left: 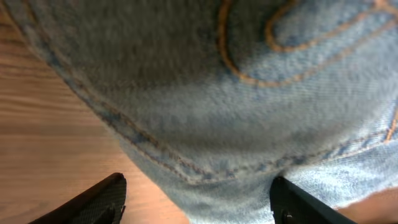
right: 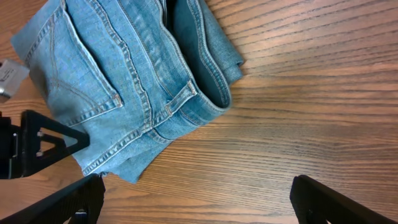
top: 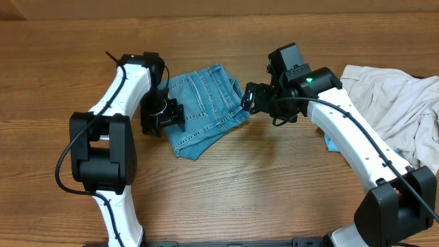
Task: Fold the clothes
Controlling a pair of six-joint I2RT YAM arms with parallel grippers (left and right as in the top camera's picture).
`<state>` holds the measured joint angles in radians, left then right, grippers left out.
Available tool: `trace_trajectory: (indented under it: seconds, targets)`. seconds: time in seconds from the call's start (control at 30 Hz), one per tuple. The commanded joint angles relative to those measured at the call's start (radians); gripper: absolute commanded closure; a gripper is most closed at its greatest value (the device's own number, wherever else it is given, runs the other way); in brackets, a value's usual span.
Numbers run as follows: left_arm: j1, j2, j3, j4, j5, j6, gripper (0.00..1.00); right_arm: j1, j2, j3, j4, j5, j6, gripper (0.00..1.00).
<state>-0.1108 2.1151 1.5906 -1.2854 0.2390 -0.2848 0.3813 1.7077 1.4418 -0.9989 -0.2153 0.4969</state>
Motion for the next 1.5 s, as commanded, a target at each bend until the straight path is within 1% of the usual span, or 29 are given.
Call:
trace_trajectory:
  seconds: [0.0, 0.07, 0.1, 0.2, 0.23, 0.27, 0.3, 0.33, 0.37, 0.43, 0.53, 0.57, 0.6, 0.63, 0.7, 0.77, 0.9, 0.97, 1.1, 1.17, 1.27, 1.4, 1.47]
  targets:
    - [0.002, -0.01, -0.041, 0.072, -0.008, -0.008, 0.23, -0.002, 0.001, 0.004, 0.005, 0.013, 0.003, 0.0]
    - [0.002, -0.01, -0.068, 0.146, -0.002, -0.008, 0.21, -0.002, 0.001, 0.004, 0.013, 0.013, 0.003, 0.0]
    - [0.002, -0.01, -0.089, 0.188, 0.0, -0.008, 0.19, -0.001, 0.001, 0.004, 0.013, 0.013, 0.003, 0.0]
    - [0.002, -0.01, -0.137, 0.293, 0.052, -0.007, 0.18, -0.001, 0.001, 0.004, 0.016, 0.013, 0.003, 0.0]
    - [0.002, -0.01, -0.154, 0.328, 0.064, -0.007, 0.2, -0.001, 0.001, 0.004, 0.018, 0.013, 0.003, 0.0]
    - [0.002, -0.01, -0.177, 0.372, 0.082, -0.007, 0.36, -0.001, 0.001, 0.004, 0.017, 0.013, 0.003, 0.0]
    - [0.002, -0.01, -0.191, 0.399, 0.103, -0.007, 0.56, -0.001, 0.001, 0.004, 0.017, 0.013, 0.003, 0.0]
    - [0.002, -0.01, -0.202, 0.42, 0.111, -0.008, 0.73, -0.002, 0.001, 0.004, 0.018, 0.013, 0.003, 0.0]
    - [0.002, -0.01, -0.21, 0.444, 0.114, -0.011, 0.96, -0.001, 0.001, 0.004, 0.021, 0.013, 0.003, 0.0]
    - [0.002, -0.01, -0.21, 0.468, 0.113, -0.03, 0.96, -0.001, 0.001, 0.003, 0.023, 0.013, 0.003, 0.0]
    - [0.024, -0.01, -0.21, 0.544, 0.113, -0.139, 0.96, -0.001, 0.001, -0.003, 0.024, 0.013, 0.003, 0.0]
    - [0.034, -0.01, -0.21, 0.56, 0.113, -0.159, 0.96, -0.001, 0.001, -0.006, 0.026, 0.013, 0.003, 0.0]
    - [0.056, -0.01, -0.21, 0.581, 0.112, -0.195, 0.96, -0.001, 0.001, -0.01, 0.029, 0.013, 0.003, 0.0]
    - [0.098, -0.01, -0.21, 0.607, 0.098, -0.259, 0.96, -0.001, 0.001, -0.016, 0.036, 0.013, 0.004, 0.0]
    - [0.142, -0.01, -0.21, 0.623, 0.063, -0.304, 0.96, -0.001, 0.002, -0.016, 0.036, 0.013, 0.003, 0.0]
    - [0.226, -0.01, -0.21, 0.636, 0.031, -0.33, 0.96, -0.001, 0.002, -0.016, 0.036, 0.013, 0.003, 0.0]
    - [0.442, -0.01, -0.21, 0.636, 0.031, -0.377, 0.96, -0.001, 0.002, -0.016, 0.038, 0.013, 0.004, 0.0]
    - [0.528, -0.01, -0.21, 0.643, 0.031, -0.385, 0.96, -0.001, 0.002, -0.016, 0.039, 0.013, 0.003, 0.0]
    - [0.655, -0.01, -0.207, 0.696, 0.023, -0.394, 0.96, -0.001, 0.002, -0.016, 0.039, 0.013, 0.003, 0.0]
    - [0.707, -0.01, -0.2, 0.717, 0.023, -0.433, 0.96, -0.001, 0.002, -0.016, 0.04, 0.013, 0.003, 0.0]
    - [0.719, -0.01, -0.18, 0.77, 0.014, -0.48, 0.96, -0.001, 0.002, -0.016, 0.046, 0.013, 0.003, 0.0]
    - [0.689, -0.01, -0.104, 0.829, 0.01, -0.509, 0.96, -0.001, 0.002, -0.016, 0.047, 0.013, 0.003, 0.0]
    - [0.663, -0.01, -0.075, 0.895, -0.006, -0.51, 0.96, -0.001, 0.002, -0.016, 0.047, 0.013, 0.003, 0.0]
